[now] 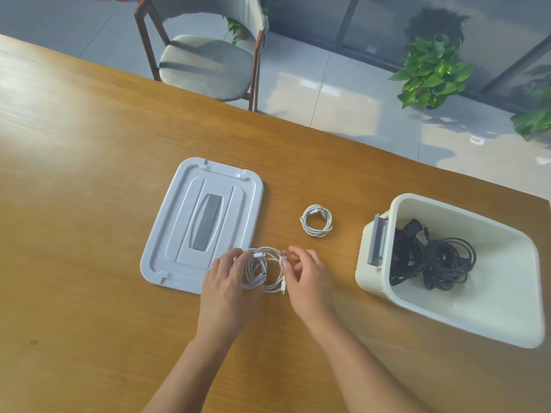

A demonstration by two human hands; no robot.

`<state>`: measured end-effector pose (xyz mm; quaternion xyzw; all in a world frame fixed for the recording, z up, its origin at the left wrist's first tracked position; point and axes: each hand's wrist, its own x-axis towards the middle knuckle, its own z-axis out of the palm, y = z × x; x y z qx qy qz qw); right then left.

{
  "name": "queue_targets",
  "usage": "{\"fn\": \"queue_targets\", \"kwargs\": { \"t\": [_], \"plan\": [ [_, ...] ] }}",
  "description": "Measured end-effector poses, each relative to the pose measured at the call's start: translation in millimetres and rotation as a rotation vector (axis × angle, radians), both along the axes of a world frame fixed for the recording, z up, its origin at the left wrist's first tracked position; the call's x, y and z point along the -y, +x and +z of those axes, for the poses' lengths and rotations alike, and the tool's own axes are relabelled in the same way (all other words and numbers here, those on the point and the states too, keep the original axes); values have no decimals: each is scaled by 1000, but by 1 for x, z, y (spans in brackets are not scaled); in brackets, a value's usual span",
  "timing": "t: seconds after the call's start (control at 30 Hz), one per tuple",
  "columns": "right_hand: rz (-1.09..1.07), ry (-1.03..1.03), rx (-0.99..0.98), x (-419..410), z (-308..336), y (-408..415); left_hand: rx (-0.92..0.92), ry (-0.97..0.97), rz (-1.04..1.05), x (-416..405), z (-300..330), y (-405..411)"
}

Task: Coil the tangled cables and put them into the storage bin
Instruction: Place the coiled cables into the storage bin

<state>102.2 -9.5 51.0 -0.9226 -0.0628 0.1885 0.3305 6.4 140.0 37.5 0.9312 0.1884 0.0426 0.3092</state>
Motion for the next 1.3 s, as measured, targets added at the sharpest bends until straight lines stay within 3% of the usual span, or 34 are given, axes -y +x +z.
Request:
{"fn": "queue_targets", "kwargs": {
  "t": [0.23,0.53,1.03,1.3],
  "plan": [
    [-125,108,-305,-5,4,-13,6,-10,8,1,2,0],
    [-279,308,-434,-2,10,-14,53,-62,3,-2,19,-2],
    [-320,553,-215,29,101,19,342,-40,-18,-9,102,37],
    [-439,647,-114,118,134,38,348,-62,-153,50,135,66]
  ]
}}
